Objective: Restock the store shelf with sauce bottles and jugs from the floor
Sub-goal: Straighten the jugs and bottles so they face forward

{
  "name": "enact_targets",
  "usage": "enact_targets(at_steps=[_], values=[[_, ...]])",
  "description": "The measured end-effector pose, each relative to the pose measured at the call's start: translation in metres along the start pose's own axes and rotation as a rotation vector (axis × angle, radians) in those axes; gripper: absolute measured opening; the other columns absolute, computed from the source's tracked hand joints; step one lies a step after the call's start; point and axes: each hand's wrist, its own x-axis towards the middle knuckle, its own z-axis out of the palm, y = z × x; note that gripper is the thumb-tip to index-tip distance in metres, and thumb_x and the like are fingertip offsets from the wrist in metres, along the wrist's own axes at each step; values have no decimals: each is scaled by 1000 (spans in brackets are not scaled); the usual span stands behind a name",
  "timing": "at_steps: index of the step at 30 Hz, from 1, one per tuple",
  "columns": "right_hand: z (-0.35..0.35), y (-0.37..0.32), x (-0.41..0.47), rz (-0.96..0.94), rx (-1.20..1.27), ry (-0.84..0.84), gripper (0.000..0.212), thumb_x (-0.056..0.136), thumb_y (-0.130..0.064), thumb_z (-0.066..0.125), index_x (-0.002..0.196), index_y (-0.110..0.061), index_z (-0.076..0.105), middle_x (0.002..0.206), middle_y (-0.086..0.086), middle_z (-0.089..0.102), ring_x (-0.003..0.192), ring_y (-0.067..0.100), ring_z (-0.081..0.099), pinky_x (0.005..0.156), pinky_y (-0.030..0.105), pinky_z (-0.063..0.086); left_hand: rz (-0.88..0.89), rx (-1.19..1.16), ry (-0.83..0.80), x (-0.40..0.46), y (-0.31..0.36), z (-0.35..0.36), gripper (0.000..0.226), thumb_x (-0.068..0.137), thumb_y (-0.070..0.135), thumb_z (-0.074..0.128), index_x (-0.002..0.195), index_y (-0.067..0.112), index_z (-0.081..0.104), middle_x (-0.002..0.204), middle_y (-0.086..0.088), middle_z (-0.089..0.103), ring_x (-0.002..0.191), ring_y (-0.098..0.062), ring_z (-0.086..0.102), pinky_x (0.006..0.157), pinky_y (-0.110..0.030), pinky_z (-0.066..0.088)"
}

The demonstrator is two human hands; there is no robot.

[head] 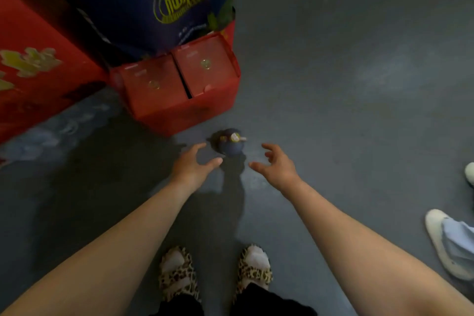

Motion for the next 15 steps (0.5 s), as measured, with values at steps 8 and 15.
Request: enact_targets(at_steps=[8,15], values=[[64,79,125,-160,145,-121,78,84,-19,82,151,-26,43,149,8,48,131,21,49,103,36,47,243,-182,-183,143,-52,61,80,79,15,82,149,21,43,135,7,49,126,-8,47,98,-18,40],[83,113,189,-285,245,-204,83,77,-28,87,149,-28,46,145,-3,57,135,16,53,111,45,47,476,-268,-244,195,-67,87,62,69,20,84,122,37,58,124,4,63,115,-9,60,95,-21,50]])
